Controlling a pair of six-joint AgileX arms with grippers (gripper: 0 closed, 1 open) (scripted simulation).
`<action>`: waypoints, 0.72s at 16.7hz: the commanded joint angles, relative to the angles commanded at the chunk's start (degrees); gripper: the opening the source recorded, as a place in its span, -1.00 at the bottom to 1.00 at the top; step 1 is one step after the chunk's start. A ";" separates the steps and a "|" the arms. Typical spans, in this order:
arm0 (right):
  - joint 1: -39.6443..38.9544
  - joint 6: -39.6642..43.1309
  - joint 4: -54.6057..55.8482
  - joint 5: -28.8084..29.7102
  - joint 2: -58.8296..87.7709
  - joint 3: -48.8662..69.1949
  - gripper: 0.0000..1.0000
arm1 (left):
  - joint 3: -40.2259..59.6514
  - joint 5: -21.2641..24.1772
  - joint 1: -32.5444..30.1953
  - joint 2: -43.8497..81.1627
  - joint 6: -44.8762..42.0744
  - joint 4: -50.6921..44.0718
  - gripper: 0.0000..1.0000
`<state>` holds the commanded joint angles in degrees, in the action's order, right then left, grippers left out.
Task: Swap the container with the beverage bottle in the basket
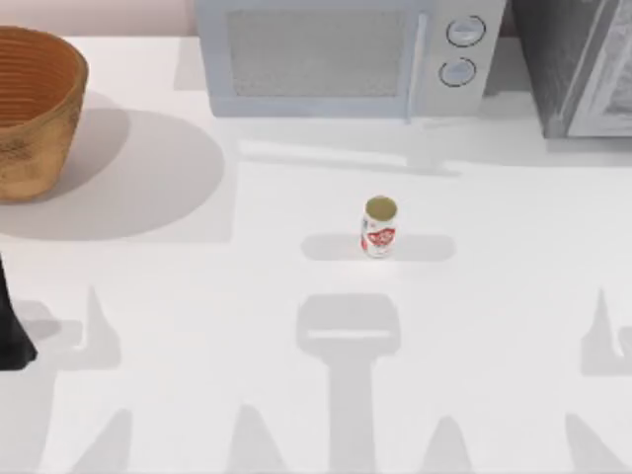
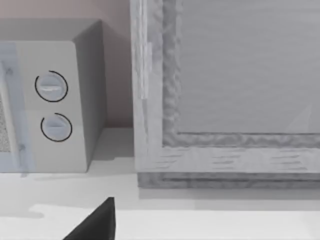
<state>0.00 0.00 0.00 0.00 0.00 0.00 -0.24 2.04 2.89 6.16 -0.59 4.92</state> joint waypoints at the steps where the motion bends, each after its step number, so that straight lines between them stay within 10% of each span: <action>1: 0.00 0.00 0.00 0.00 0.00 0.00 1.00 | -0.04 1.08 1.28 2.90 -0.31 2.42 1.00; 12: 0.00 0.00 0.00 0.00 0.00 0.00 1.00 | 1.27 22.09 20.60 53.82 -5.96 45.74 1.00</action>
<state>0.00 0.00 0.00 0.00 0.00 0.00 1.02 24.13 23.49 59.98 -6.55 50.66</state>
